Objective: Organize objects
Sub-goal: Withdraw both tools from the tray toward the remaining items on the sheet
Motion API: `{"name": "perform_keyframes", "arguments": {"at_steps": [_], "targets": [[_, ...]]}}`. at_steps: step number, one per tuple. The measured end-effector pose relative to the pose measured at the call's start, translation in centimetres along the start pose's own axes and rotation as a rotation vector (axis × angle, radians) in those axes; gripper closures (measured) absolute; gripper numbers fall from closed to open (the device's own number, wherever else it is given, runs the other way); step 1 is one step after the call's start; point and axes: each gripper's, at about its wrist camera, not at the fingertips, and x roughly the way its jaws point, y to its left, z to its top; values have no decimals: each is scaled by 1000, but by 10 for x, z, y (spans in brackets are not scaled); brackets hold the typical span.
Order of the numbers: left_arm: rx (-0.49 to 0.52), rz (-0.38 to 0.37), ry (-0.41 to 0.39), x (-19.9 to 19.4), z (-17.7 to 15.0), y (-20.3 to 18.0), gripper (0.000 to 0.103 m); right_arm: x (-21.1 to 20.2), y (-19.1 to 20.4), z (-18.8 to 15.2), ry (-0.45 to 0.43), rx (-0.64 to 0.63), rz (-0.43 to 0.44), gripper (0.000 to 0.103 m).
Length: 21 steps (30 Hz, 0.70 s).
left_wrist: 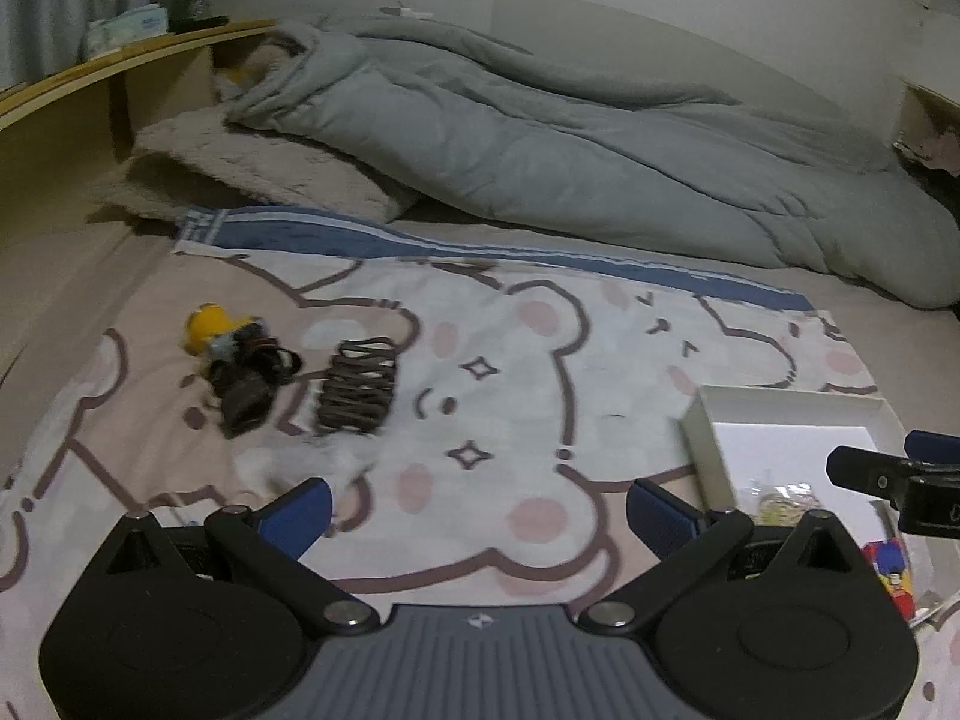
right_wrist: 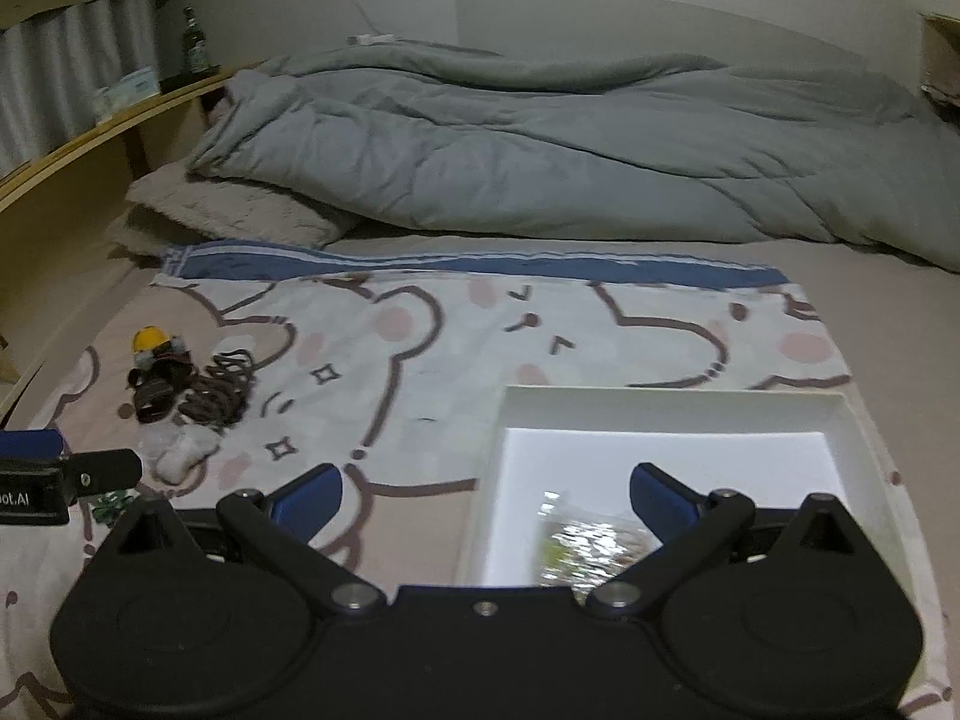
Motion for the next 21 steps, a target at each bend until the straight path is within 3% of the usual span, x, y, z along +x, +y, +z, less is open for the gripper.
{"name": "perform_keyframes", "arguments": {"at_steps": [21], "targets": [[-109,153,-6,1,-12,140,0,41,89,-2,-12,-56,141,0]]}}
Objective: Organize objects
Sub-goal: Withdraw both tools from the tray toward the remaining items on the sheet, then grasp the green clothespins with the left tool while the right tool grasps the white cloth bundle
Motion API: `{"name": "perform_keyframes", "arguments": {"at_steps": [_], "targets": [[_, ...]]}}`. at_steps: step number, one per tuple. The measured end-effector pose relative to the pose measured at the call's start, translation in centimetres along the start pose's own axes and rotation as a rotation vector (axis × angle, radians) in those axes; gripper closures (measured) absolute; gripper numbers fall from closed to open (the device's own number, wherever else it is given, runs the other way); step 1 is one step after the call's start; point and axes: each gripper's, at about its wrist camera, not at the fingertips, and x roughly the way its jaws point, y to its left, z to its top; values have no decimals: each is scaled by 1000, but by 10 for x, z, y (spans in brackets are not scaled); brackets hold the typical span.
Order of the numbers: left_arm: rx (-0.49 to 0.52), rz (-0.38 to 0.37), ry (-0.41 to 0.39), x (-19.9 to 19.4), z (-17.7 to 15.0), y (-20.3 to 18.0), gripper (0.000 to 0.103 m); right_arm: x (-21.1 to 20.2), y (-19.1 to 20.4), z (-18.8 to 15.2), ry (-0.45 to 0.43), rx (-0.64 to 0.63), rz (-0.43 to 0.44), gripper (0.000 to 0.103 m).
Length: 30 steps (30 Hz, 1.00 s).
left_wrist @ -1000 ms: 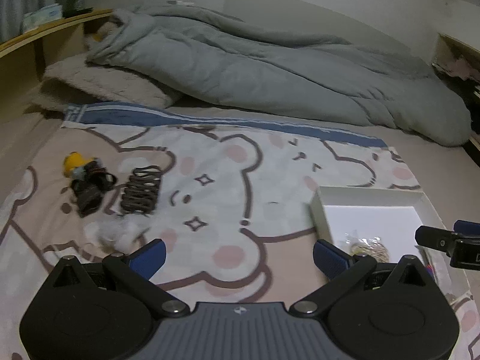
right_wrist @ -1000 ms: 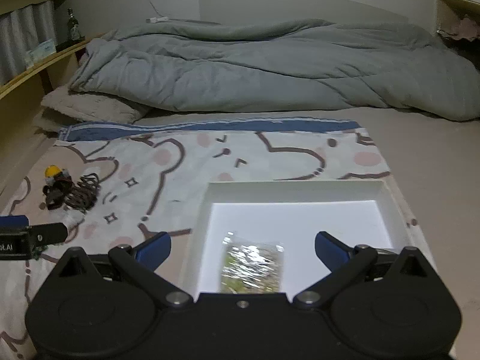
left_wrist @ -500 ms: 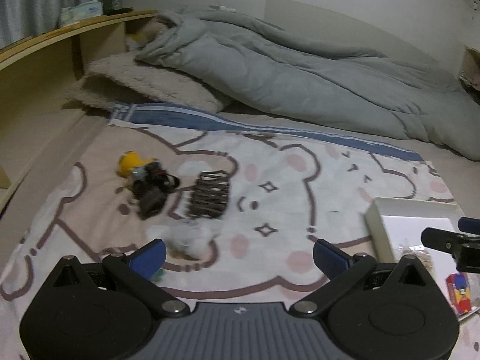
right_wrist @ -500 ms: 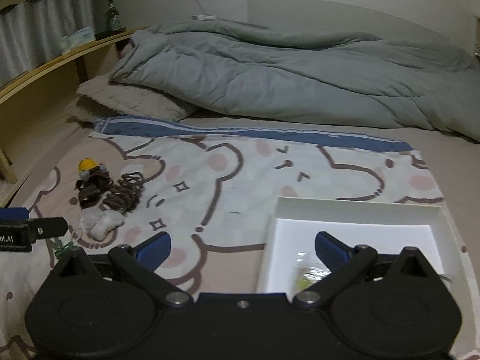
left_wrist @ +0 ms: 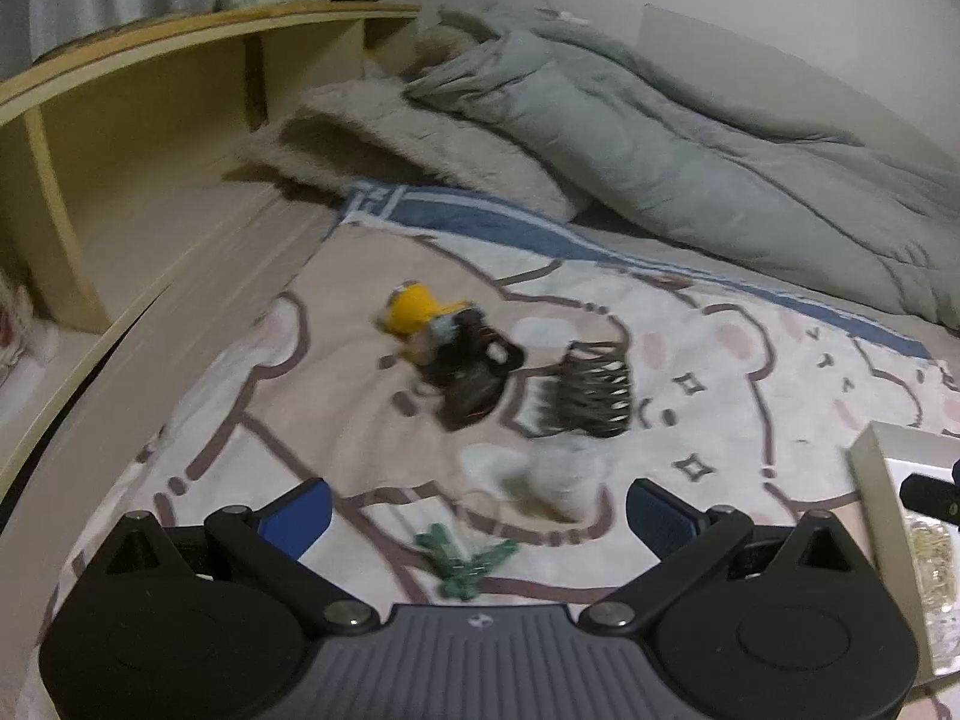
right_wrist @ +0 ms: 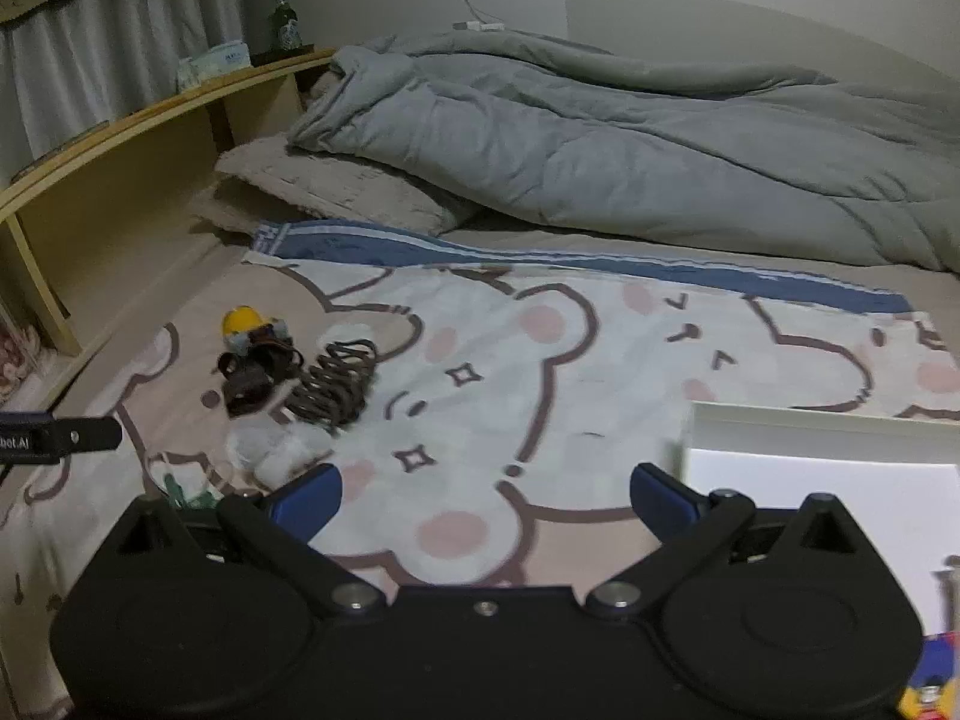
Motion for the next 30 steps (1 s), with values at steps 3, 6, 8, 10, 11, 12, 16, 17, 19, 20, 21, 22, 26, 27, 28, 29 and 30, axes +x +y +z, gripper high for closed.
{"name": "perform_keyframes", "arguments": {"at_steps": [3,6,8,10,11,12,16,17,19,20,21,22,26,27,28,29,30], "targets": [[-22,4,17,7,-2,17,0,12,11,-1,-15,21,15,0],[-31,-8,22,11,-4,27,1,27,21,0,3,42,42,0],[-35,-16,17,13,-4,32,5,39,27,2,26,58,56,0],[-40,-21,31,15,-4,34,10,51,32,1,67,96,88,0],[-43,-21,43,17,-4,35,13,57,34,1,88,116,105,0],[-46,-27,51,19,-4,36,15,64,37,1,103,137,115,0],[-42,-60,71,27,-4,36,25,90,51,1,125,179,105,0],[-31,-68,79,29,-5,35,27,97,54,1,132,195,104,0],[7,-77,100,35,-8,31,31,112,59,2,160,244,119,0],[35,-78,113,37,-10,29,34,119,61,2,175,271,130,0],[68,-82,122,39,-12,27,35,126,63,3,192,299,140,0],[101,-87,129,42,-15,26,36,133,65,4,207,327,149,0],[202,-108,162,53,-25,24,45,156,78,8,259,398,156,0],[220,-117,170,56,-28,24,45,161,81,10,268,405,155,0],[234,-125,175,59,-31,24,46,166,85,11,276,413,154,1],[247,-134,179,62,-32,24,46,170,88,12,282,421,155,2],[261,-146,183,65,-35,24,46,175,90,12,288,432,162,8]]}}
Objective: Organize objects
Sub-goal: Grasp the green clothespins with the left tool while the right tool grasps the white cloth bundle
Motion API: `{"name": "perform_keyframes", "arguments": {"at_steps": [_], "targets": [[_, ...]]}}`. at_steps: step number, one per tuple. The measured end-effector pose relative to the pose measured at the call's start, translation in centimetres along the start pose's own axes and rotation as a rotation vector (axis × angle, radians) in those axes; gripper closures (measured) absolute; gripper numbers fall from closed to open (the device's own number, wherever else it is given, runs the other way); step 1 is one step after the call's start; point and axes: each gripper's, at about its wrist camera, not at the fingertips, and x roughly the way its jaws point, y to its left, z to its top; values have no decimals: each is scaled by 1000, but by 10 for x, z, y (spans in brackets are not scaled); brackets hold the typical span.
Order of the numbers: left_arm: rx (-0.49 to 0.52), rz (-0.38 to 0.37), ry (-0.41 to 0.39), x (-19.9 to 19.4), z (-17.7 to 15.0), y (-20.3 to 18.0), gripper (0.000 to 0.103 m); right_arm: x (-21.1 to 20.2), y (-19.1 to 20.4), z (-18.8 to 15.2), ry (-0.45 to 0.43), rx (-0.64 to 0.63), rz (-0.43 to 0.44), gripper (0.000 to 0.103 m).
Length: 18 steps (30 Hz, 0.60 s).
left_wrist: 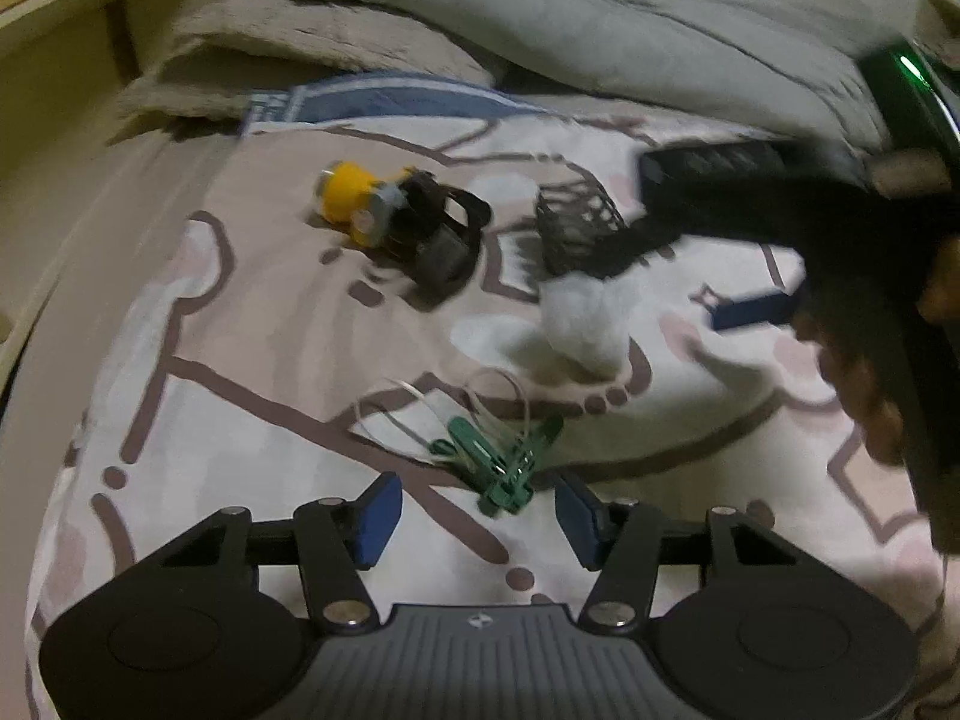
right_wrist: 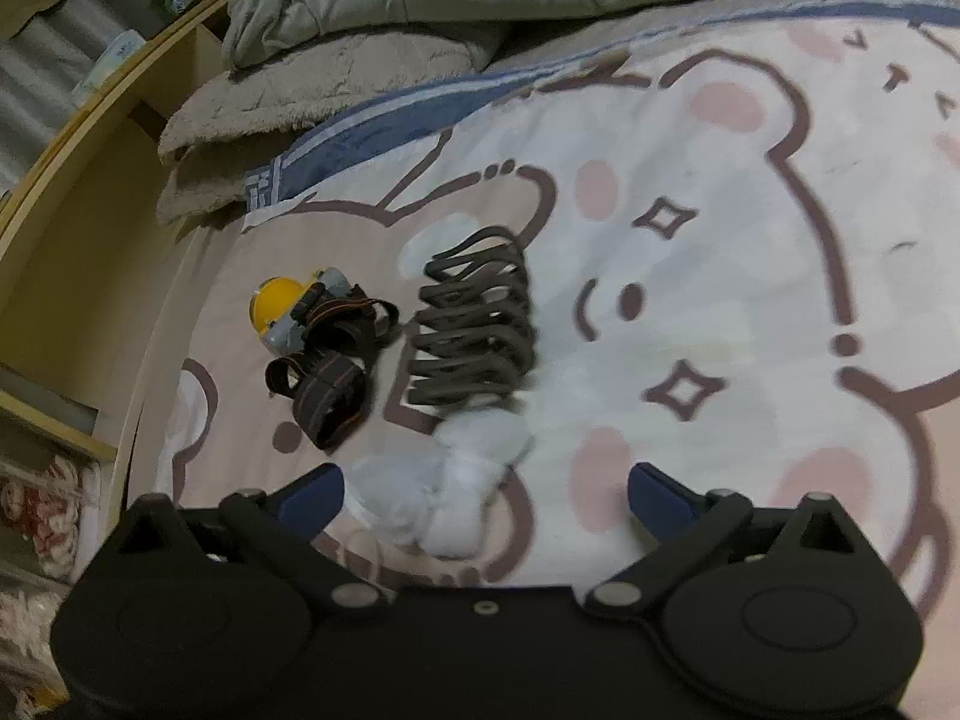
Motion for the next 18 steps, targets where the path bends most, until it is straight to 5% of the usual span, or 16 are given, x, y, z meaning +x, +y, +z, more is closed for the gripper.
{"name": "perform_keyframes", "arguments": {"at_steps": [14,18], "targets": [[-43,-46,52,41,7,-1,46,49,12,4,87,39,42,24],[-47,-10,63,48,10,-4,55,52,13,6,96,7,28,37]]}}
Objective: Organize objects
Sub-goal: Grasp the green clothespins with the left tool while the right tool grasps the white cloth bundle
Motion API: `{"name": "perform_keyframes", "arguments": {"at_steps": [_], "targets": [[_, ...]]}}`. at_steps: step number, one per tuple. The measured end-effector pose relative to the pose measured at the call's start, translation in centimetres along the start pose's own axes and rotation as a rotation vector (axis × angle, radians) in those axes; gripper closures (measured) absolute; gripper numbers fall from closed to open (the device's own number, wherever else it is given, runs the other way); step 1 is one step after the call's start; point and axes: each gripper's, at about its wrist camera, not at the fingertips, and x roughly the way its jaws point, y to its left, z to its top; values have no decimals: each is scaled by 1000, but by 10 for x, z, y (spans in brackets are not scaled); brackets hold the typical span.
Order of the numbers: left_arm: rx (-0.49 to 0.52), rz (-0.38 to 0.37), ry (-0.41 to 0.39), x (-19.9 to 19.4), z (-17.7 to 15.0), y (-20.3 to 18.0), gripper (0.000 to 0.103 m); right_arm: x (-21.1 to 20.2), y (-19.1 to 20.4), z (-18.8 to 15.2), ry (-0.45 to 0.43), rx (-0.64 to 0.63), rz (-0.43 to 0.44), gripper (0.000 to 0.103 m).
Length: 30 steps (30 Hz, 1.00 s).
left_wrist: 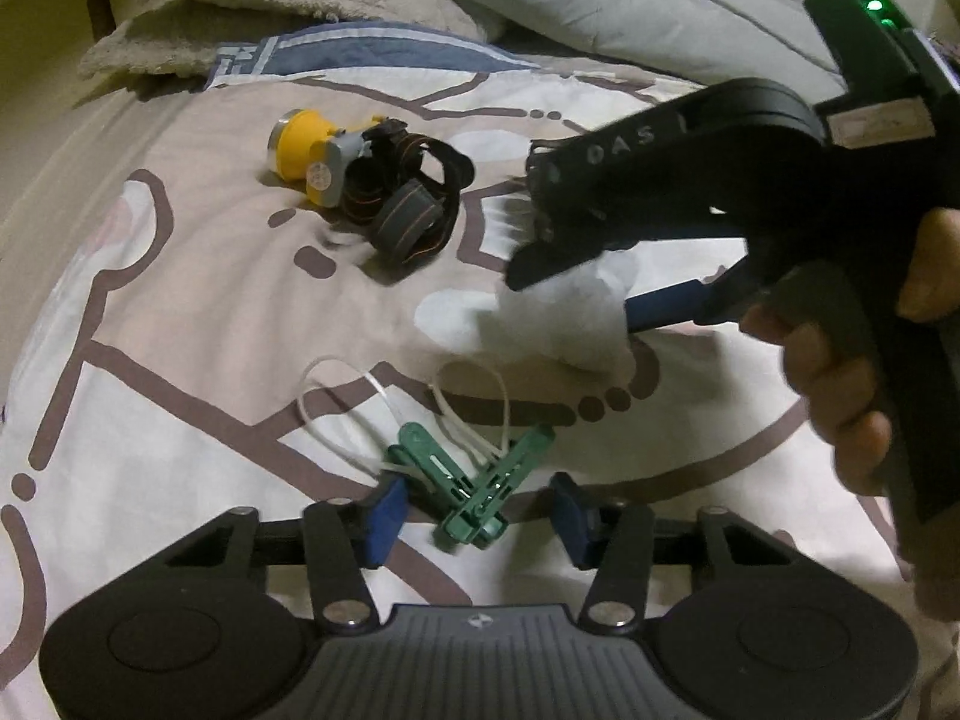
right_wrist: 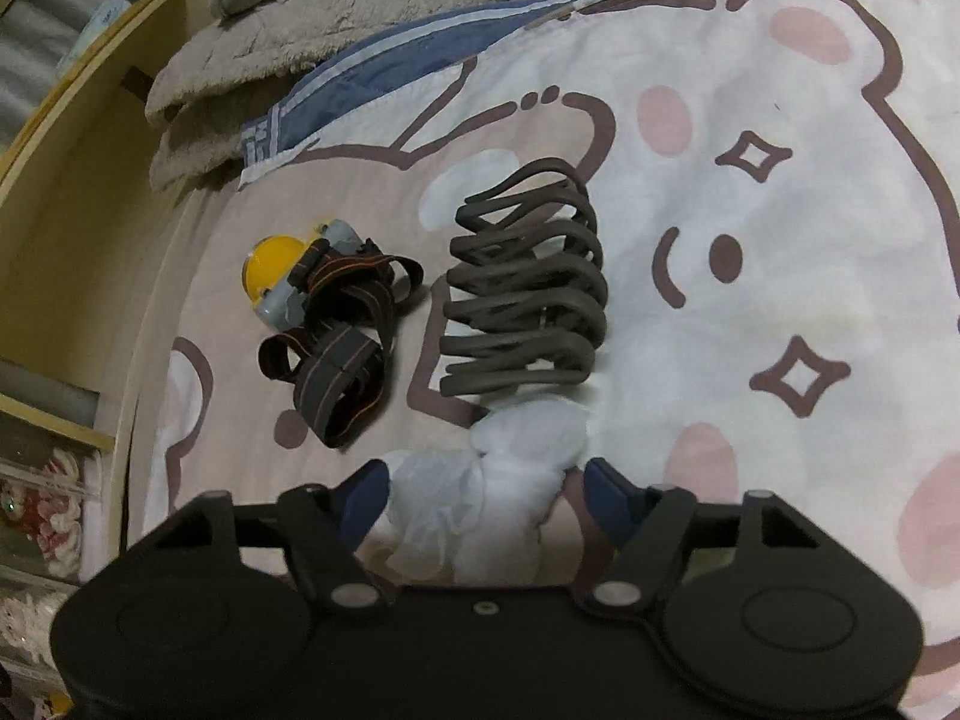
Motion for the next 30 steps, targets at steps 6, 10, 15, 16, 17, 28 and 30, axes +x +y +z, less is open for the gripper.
{"name": "perform_keyframes", "arguments": {"at_steps": [6,10,15,16,17,28,30], "targets": [[-26,21,18,-1,1,5,74,-3,-5,-1,24,-46,6,62],[-38,34,17,-6,2,4,76,-12,-7,-7,27,-87,28,69],[-62,42,-5,-17,3,3,76,-34,-3,-12,-1,-137,27,70],[-67,43,-13,-21,3,2,76,-39,-2,-12,-11,-147,28,70],[-72,44,-22,-24,3,2,76,-45,-1,-12,-20,-157,29,70],[-143,55,-117,-61,12,-4,76,-111,2,-13,-128,-269,-19,70],[-148,52,-136,-67,15,-8,76,-122,0,-14,-142,-284,-30,70]]}}
